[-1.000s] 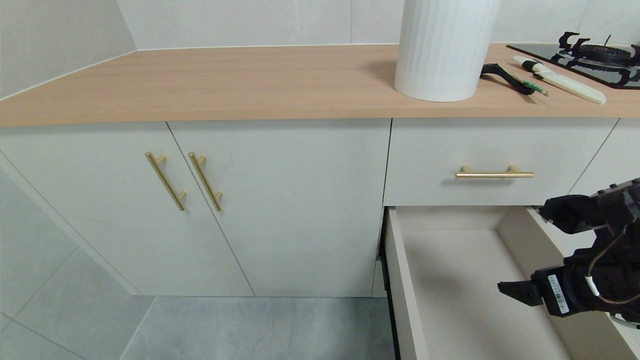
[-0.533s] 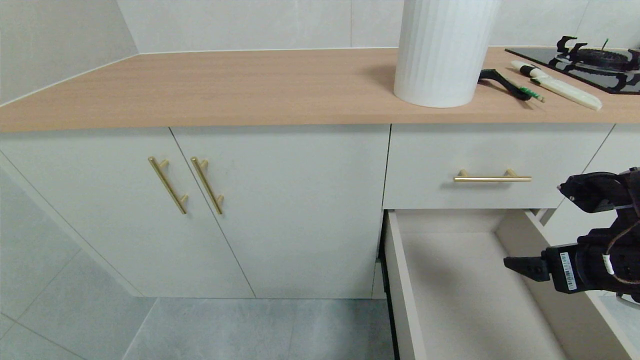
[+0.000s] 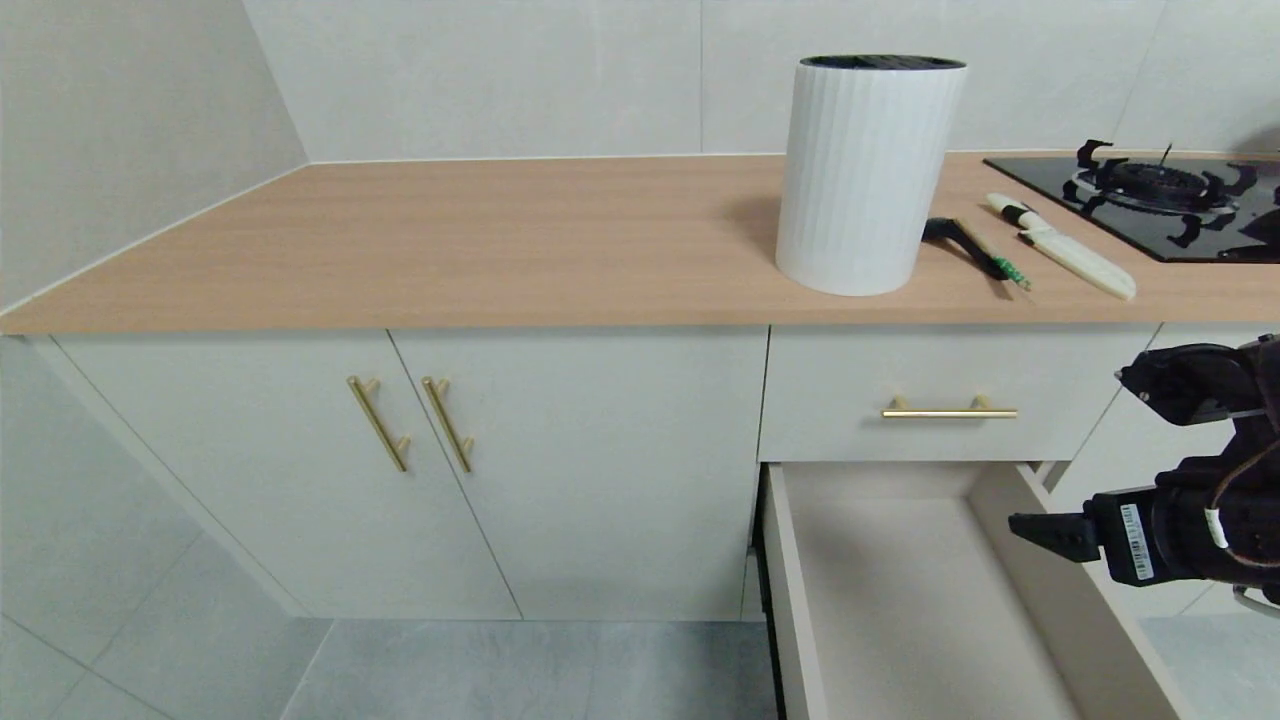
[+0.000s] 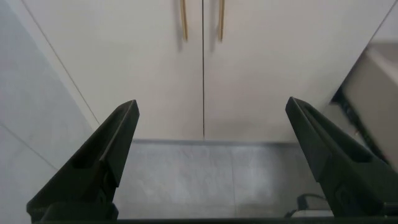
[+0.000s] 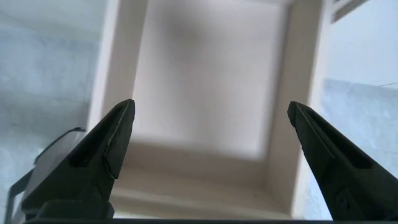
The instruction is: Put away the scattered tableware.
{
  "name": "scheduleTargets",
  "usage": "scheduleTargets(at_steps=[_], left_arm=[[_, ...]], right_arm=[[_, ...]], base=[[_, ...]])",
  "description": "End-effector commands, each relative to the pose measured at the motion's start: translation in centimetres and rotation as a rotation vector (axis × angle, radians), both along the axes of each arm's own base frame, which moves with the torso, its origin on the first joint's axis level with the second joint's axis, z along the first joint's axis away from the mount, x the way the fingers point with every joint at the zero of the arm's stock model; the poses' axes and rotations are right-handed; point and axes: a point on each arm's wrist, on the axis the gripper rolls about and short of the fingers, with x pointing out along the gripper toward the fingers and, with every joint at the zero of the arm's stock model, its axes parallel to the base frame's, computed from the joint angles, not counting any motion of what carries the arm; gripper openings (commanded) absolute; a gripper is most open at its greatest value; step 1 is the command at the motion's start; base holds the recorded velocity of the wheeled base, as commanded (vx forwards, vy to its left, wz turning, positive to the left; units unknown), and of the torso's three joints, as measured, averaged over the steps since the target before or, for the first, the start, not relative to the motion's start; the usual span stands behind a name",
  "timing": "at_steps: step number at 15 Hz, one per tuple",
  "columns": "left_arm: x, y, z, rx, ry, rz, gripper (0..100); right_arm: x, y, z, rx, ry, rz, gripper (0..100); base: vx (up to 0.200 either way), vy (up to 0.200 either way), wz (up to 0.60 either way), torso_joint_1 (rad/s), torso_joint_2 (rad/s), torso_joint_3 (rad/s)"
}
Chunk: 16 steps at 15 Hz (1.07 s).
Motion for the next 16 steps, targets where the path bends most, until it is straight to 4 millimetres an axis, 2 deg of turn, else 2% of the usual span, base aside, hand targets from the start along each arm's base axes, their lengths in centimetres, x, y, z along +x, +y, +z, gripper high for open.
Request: scheduleTargets(at_steps=[1,6,9,11,13,16], left_arm=[[0.0,0.0,0.0,0.0,0.001,0.001,100],[0.0,0.0,0.0,0.0,0.001,0.001,100],[0.0,0.0,0.0,0.0,0.001,0.001,100],[0.0,0.0,0.0,0.0,0.001,0.001,100],[0.0,0.0,0.0,0.0,0.001,0.001,100],[0.0,0.0,0.0,0.0,0.001,0.001,100]], right_arm=[[0.1,0.1,-0.1,-0.001,0.004,0.001,100],[0.1,0.0,-0.1,-0.003,0.005,0.002,100],[0.8,0.3,2.0,0.052,-0.133,0.004,100],[3.2,1.3,5.3,0.08,-0.221,-0.015,100],[5.0,1.9,7.6,0.072,-0.219,-0.042,100],[9.3,1.7,7.8,0.054,-0.212,-0.181,100]], base=[[0.0,0.0,0.0,0.198,-0.51,-0.261],[0.0,0.0,0.0,0.288,-0.45,-0.242],[0.0,0.0,0.0,0.064,-0.12,-0.063],[0.0,0.0,0.0,0.0,0.0,0.0],[0.0,0.0,0.0,0.0,0.0,0.0],[0.0,0.0,0.0,0.0,0.0,0.0]])
